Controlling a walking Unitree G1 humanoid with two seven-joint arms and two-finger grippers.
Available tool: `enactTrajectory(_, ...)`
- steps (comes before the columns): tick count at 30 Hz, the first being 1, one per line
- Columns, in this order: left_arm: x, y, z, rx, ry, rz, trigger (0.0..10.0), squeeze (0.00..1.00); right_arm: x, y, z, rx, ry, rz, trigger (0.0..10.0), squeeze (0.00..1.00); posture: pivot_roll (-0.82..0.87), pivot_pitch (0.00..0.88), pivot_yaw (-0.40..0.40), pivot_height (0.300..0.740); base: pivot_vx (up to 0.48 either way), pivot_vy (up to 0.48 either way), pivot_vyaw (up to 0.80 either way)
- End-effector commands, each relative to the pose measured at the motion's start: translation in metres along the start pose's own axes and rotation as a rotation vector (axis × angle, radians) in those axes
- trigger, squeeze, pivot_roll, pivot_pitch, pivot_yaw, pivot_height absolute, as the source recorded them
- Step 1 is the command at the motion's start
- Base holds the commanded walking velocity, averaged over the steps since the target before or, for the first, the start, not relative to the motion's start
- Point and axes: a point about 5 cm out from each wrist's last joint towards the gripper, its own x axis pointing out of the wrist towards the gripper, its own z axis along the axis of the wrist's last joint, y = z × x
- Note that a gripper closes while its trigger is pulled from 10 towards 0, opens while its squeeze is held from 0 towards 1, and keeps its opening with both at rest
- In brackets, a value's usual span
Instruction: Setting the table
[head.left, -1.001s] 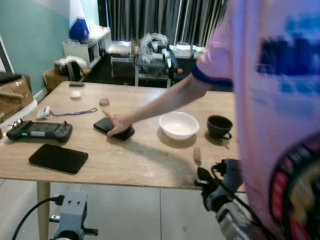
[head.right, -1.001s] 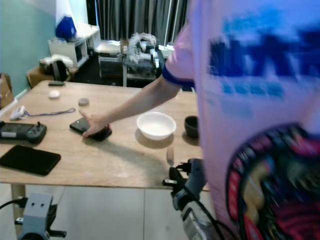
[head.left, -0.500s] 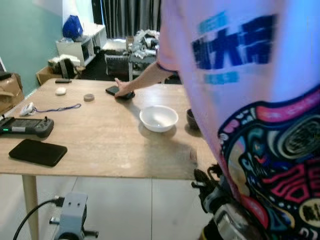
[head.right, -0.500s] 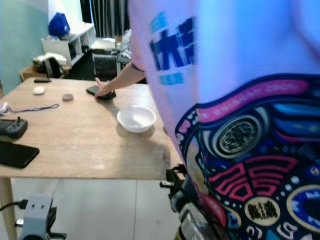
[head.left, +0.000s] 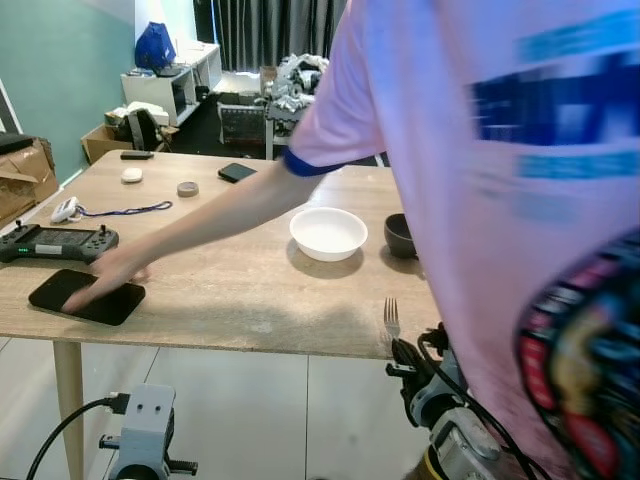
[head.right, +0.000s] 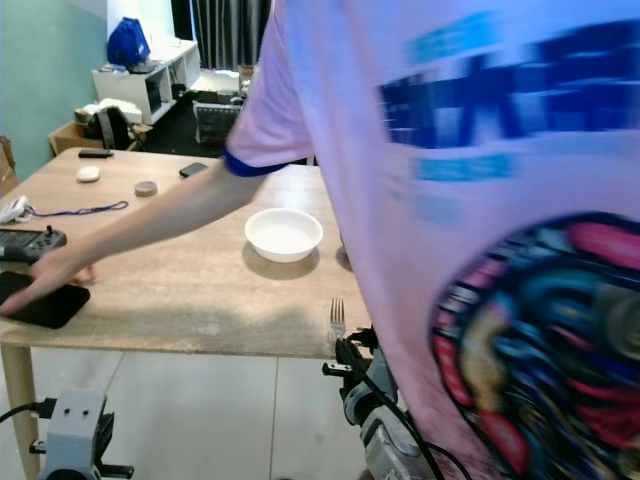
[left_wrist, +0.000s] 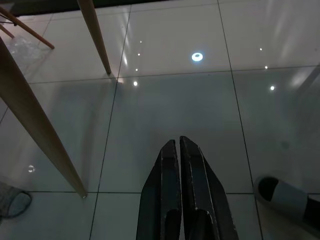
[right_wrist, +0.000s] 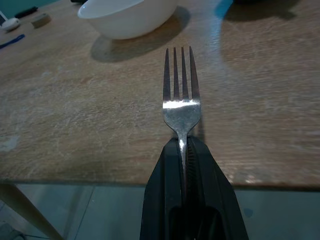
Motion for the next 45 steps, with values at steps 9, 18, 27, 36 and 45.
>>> enactTrajectory(9,-0.003,0.002,-0.006,0.008,0.030,0.008,10.0,0.00,-0.002,-0.001,-0.003,-0.002,0.014,-0.008,10.0,0.00,0.06,0.110,0.011,0.740,0.000,0.000,0.00)
enactTrajectory(18,-0.002,0.002,-0.006,0.013,0.032,0.007,10.0,0.00,-0.002,-0.001,-0.003,-0.002,0.014,-0.008,10.0,0.00,0.06,0.110,0.012,0.740,0.000,0.000,0.00)
enactTrajectory(27,-0.002,0.002,-0.005,0.016,0.033,0.007,10.0,0.00,-0.002,-0.001,-0.004,-0.002,0.014,-0.008,10.0,0.00,0.06,0.109,0.014,0.740,0.000,0.000,0.00)
enactTrajectory(36,0.000,0.001,-0.003,0.015,0.026,0.006,10.0,0.00,0.001,0.000,0.004,-0.007,-0.022,-0.041,10.0,0.00,0.07,0.105,0.015,0.740,0.000,0.000,0.00)
enactTrajectory(45,0.003,0.001,0.007,-0.030,0.001,0.021,10.0,0.00,0.019,0.010,0.040,-0.053,-0.173,-0.086,10.0,0.00,0.08,0.100,0.008,0.740,0.000,0.000,0.00)
